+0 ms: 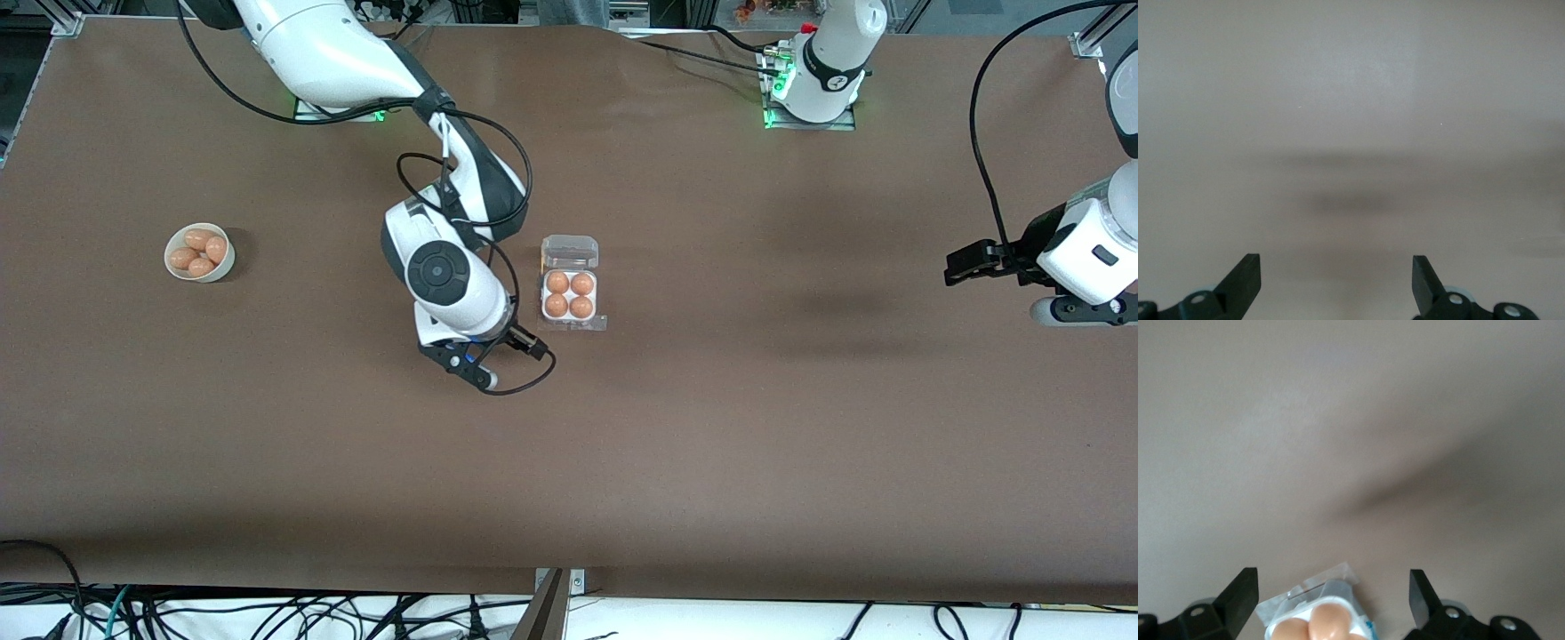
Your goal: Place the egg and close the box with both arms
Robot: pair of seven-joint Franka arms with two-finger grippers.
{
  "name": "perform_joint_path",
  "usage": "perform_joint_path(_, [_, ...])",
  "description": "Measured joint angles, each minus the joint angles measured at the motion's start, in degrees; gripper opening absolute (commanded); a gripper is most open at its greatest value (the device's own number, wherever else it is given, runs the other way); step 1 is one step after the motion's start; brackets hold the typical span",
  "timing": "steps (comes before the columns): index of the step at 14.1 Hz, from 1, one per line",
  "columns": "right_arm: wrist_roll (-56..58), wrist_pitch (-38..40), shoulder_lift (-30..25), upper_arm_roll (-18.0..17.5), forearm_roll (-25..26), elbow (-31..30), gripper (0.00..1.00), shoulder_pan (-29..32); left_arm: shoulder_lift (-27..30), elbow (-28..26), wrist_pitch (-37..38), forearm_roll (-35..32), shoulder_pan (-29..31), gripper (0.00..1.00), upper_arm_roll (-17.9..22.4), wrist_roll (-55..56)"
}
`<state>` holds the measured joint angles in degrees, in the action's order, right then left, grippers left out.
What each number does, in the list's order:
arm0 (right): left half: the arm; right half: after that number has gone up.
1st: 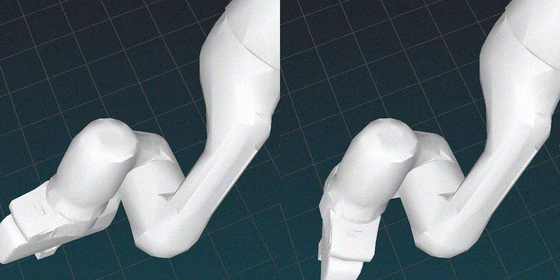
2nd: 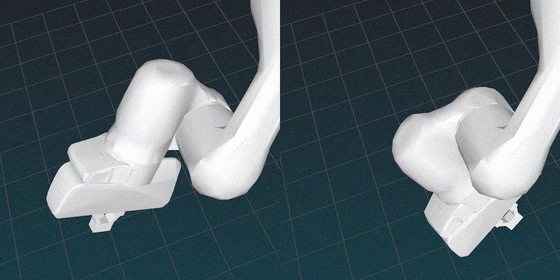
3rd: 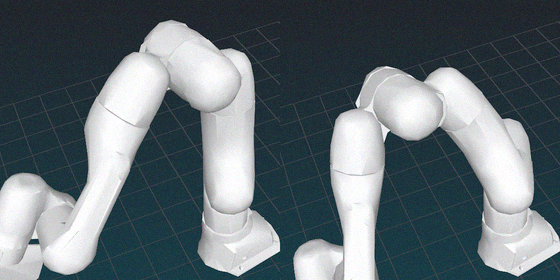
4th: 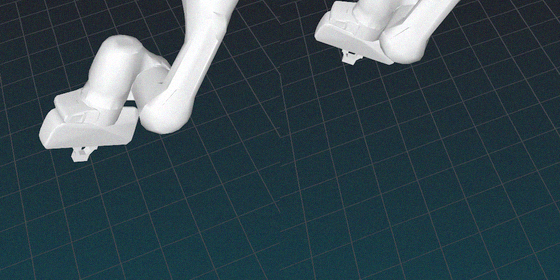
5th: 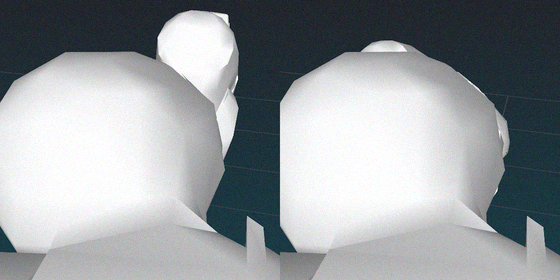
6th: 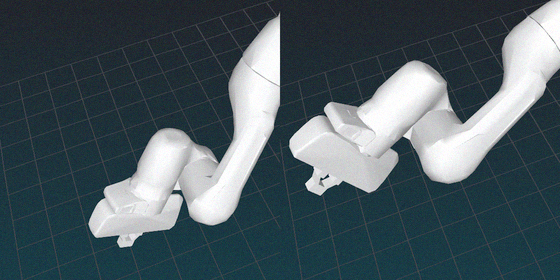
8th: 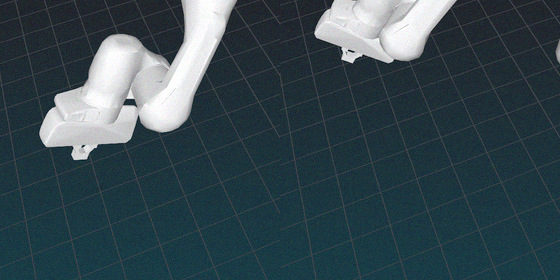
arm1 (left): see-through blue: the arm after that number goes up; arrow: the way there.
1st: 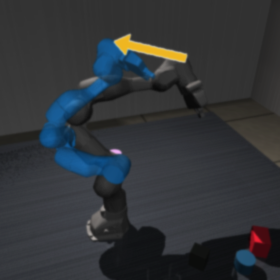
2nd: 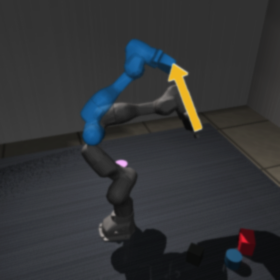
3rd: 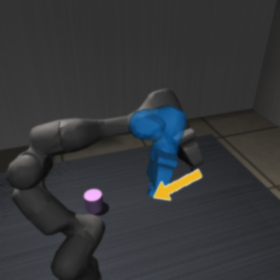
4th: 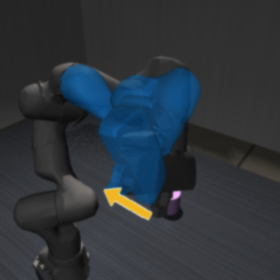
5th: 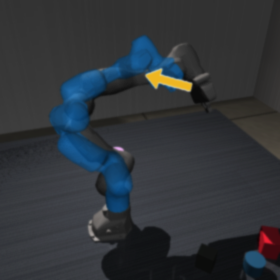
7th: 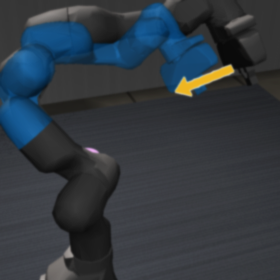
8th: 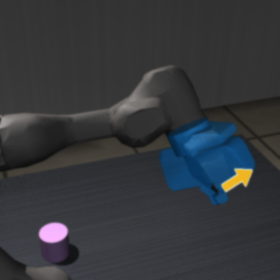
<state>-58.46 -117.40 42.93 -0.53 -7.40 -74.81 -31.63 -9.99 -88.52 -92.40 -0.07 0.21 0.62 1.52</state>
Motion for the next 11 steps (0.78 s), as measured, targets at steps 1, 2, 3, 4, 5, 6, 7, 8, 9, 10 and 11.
perform_joint_path(1, [2.2,0.3,-0.7,0.2,0.0,-0.5,1.0,1.1,0.0,0.0,0.0,0.0,0.0,1.0,0.0,0.0])
perform_joint_path(2, [5.2,0.6,-1.9,0.3,0.0,-1.9,1.0,2.7,0.0,0.0,0.0,0.1,-0.1,1.0,-0.1,0.0])
perform_joint_path(3, [9.2,0.8,-3.8,0.2,0.0,-4.3,1.0,4.6,0.0,0.0,0.0,0.5,-0.2,0.96,-0.3,0.1])
perform_joint_path(4, [14.1,1.1,-6.4,-0.1,0.0,-7.4,1.0,7.2,0.0,0.0,0.1,1.2,-0.4,0.88,-1.1,0.7])
perform_joint_path(5, [19.5,1.3,-9.7,-0.7,0.0,-11.2,1.0,10.1,-0.1,0.0,0.3,1.6,-0.8,0.83,-2.4,2.7])
perform_joint_path(6, [24.5,1.4,-12.7,-1.1,0.0,-14.6,1.0,12.7,-0.1,0.0,0.4,1.8,-1.0,0.8,-4.5,6.4])
perform_joint_path(7, [29.4,1.5,-16.0,-1.5,0.1,-18.0,1.0,15.3,-0.2,0.0,0.5,1.9,-1.3,0.72,-7.4,11.4])
perform_joint_path(8, [33.9,1.6,-19.2,-1.8,0.5,-21.3,1.0,17.8,-0.5,0.0,0.5,1.9,-1.8,0.63,-10.7,17.0])
perform_joint_path(9, [38.6,1.7,-22.6,-2.0,1.4,-24.4,1.0,20.0,-1.0,0.0,0.5,1.9,-2.5,0.5,-14.0,22.9])
perform_joint_path(10, [42.9,1.7,-26.0,-2.2,2.5,-27.4,1.0,22.2,-1.7,0.0,0.5,2.1,-3.5,0.39,-17.1,28.8])
perform_joint_path(11, [46.9,1.8,-29.6,-2.3,3.4,-30.2,1.0,24.3,-2.6,-0.1,0.5,2.5,-4.8,0.28,-19.7,33.9])
